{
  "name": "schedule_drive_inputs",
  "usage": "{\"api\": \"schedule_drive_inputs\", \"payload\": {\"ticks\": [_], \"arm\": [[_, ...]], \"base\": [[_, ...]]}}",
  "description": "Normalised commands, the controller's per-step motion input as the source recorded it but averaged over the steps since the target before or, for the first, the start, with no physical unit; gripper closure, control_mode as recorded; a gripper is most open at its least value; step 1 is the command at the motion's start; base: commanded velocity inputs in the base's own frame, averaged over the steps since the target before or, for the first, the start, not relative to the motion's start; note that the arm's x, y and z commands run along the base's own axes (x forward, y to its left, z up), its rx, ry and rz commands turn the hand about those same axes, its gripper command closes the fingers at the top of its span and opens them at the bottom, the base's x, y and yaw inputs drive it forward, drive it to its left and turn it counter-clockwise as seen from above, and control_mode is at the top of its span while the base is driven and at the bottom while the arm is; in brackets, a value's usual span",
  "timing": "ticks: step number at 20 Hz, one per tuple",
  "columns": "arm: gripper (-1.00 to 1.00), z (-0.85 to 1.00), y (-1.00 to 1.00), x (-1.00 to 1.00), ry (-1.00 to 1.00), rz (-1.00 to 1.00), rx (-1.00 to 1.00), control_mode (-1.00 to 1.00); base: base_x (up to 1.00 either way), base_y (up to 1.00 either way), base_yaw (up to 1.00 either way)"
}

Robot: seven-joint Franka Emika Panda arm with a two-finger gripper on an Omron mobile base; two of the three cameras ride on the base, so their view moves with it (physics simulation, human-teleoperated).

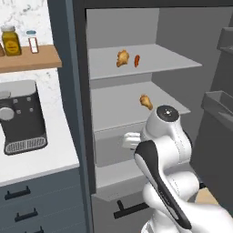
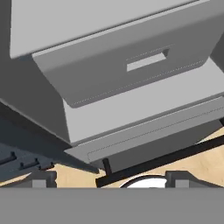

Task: Place one carrot and one chicken drumstick in each tupperware on the nearby counter, to pack two identical lunches.

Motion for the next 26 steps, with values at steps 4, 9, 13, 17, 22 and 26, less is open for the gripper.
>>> {"api": "schedule_drive_inputs", "payload": {"ticks": [4, 9, 13, 17, 22, 26], "arm": [[-1.00, 0.07, -0.15, 0.16, 0.03, 0.01, 0.05, -1.00], [-1.00, 0.94, -0.73, 0.40, 0.04, 0.00, 0.03, -1.00], [-1.00, 0.89, -0.79, 0.65, -0.13, 0.00, 0.00, -1.00], [-1.00, 0.30, -0.29, 0.97, -0.26, 0.04, -0.03, -1.00], [-1.00, -0.32, 0.14, 0.82, -0.04, 0.18, -0.30, -1.00], [-1.00, -0.40, 0.07, 0.33, 0.10, 0.05, -0.25, -1.00]], "base": [[0.52, -0.54, 0.03], [0.00, 0.00, 0.00], [0.00, 0.00, 0.00], [0.00, 0.00, 0.00], [0.00, 0.00, 0.00], [0.00, 0.00, 0.00]]}}
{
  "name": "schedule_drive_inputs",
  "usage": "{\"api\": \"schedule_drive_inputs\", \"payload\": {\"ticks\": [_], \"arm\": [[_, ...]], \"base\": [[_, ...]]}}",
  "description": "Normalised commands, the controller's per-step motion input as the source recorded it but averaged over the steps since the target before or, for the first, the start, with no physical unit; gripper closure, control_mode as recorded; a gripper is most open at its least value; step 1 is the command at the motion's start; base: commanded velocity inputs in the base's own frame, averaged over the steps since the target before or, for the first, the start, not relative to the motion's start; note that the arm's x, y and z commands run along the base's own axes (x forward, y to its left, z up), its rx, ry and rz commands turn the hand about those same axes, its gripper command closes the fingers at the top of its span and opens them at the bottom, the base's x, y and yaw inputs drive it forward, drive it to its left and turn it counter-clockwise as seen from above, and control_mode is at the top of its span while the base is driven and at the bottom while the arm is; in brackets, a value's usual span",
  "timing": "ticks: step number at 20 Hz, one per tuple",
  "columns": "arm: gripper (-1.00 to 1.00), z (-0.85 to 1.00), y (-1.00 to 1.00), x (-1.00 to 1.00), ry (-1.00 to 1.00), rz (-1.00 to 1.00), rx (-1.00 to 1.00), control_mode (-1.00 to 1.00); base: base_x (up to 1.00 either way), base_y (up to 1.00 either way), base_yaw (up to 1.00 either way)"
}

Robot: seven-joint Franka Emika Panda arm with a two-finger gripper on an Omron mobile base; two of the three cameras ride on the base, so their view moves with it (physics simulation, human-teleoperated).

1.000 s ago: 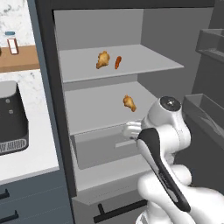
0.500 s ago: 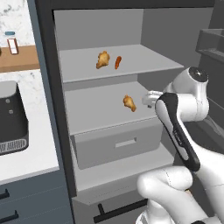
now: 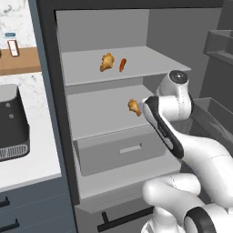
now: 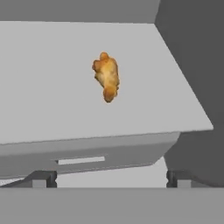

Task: Place one carrot and one chicken drumstick in each tupperware on the nearby counter, to pack two identical lunches.

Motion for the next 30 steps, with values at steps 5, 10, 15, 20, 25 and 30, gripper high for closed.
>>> {"api": "schedule_drive_inputs", "payload": {"ticks": [5, 10, 15, 20, 25, 30], "arm": [[-1.00, -0.36, 0.00, 0.88, 0.11, 0.00, -0.03, -1.00], [-1.00, -0.32, 0.00, 0.75, 0.00, 0.00, 0.00, -1.00], [-1.00, -0.48, 0.03, 0.66, 0.00, 0.00, 0.00, -1.00], [-1.00, -0.31, 0.09, 0.71, 0.00, 0.00, 0.00, -1.00], [-1.00, -0.31, 0.09, 0.47, 0.00, 0.00, 0.00, -1.00], [-1.00, -0.35, 0.11, 0.53, 0.00, 0.00, 0.00, -1.00]], "base": [[0.00, 0.00, 0.00], [0.00, 0.00, 0.00], [0.00, 0.00, 0.00], [0.00, 0.00, 0.00], [0.00, 0.00, 0.00], [0.00, 0.00, 0.00]]}}
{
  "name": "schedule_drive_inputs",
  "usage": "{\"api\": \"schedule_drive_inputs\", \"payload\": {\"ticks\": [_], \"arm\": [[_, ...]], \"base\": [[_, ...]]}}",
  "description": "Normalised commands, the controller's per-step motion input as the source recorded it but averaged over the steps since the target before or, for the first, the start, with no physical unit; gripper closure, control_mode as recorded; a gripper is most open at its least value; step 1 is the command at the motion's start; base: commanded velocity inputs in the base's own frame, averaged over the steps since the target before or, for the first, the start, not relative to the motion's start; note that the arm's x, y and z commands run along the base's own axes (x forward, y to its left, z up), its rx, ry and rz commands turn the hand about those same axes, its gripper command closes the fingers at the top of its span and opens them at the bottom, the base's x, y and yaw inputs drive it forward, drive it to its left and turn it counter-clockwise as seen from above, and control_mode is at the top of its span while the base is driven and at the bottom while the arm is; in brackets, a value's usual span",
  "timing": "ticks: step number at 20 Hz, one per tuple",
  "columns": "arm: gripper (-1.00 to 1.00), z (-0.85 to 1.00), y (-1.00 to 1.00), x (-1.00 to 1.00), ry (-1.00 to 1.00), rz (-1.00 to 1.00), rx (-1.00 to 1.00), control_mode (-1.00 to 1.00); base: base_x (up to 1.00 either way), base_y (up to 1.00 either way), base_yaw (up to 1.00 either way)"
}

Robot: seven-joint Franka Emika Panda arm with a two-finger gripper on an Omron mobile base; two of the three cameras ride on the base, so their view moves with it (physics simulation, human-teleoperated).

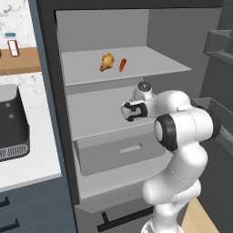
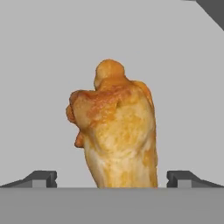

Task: Place one carrot and one chicken drumstick in each tupperware on the nearby counter, to pack two identical lunches.

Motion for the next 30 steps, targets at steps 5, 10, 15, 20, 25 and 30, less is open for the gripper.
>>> {"api": "schedule_drive_inputs", "payload": {"ticks": [5, 10, 15, 20, 25, 30], "arm": [[1.00, -0.40, 0.01, 0.40, 0.00, 0.00, -0.02, -1.00], [1.00, -0.08, 0.00, 0.00, 0.00, 0.00, -0.01, -1.00], [1.00, 0.00, 0.02, -0.11, 0.00, 0.01, 0.00, -1.00], [1.00, 0.10, 0.47, -0.87, -0.07, 0.12, 0.00, -1.00], [1.00, 0.85, 0.89, -1.00, -0.07, 0.11, -0.03, -1.00], [1.00, 1.00, 0.72, -1.00, 0.07, 0.13, 0.00, -1.00]], "base": [[0.00, 0.00, 0.00], [0.00, 0.00, 0.00], [0.00, 0.00, 0.00], [0.00, 0.00, 0.00], [0.00, 0.00, 0.00], [0.00, 0.00, 0.00]]}}
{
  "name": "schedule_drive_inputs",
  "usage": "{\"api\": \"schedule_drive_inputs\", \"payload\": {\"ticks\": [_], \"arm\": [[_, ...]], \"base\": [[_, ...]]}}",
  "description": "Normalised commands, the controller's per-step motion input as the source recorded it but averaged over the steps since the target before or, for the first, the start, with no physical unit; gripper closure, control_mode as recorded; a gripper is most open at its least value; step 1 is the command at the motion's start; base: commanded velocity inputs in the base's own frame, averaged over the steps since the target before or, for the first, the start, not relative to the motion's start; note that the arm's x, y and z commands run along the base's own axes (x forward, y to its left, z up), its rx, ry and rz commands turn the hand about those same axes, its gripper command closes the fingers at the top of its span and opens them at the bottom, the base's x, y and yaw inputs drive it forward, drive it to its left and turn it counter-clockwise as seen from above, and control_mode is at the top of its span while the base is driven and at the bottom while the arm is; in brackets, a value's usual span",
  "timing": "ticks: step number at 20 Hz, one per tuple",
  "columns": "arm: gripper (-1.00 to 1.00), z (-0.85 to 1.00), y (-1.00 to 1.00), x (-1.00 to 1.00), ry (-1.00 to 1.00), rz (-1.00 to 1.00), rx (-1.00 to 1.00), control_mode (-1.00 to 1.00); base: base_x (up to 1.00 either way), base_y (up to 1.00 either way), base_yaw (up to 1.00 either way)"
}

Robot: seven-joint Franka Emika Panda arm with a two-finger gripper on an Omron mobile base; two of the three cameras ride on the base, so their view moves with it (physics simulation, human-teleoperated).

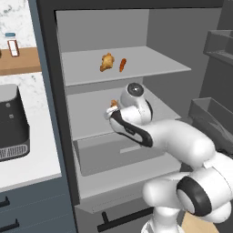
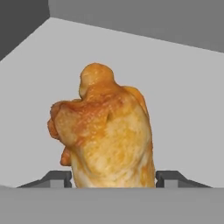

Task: Place one carrot and one chicken drumstick in each tupperware on the nearby counter, to pack two identical lunches.

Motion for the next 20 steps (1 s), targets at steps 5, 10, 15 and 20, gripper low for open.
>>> {"api": "schedule_drive_inputs", "payload": {"ticks": [5, 10, 15, 20], "arm": [[1.00, 0.98, 0.37, -1.00, 0.16, 0.12, 0.00, -1.00], [1.00, 0.43, 0.01, -1.00, 0.15, 0.02, 0.00, -1.00], [1.00, -0.01, 0.10, -0.60, 0.01, 0.06, -0.02, 1.00], [1.00, 0.00, 0.00, 0.00, 0.00, 0.00, 0.00, 1.00]], "base": [[0.00, 0.00, 0.00], [0.00, 0.00, 0.00], [-0.39, 0.34, 0.11], [-0.87, 1.00, 0.30]]}}
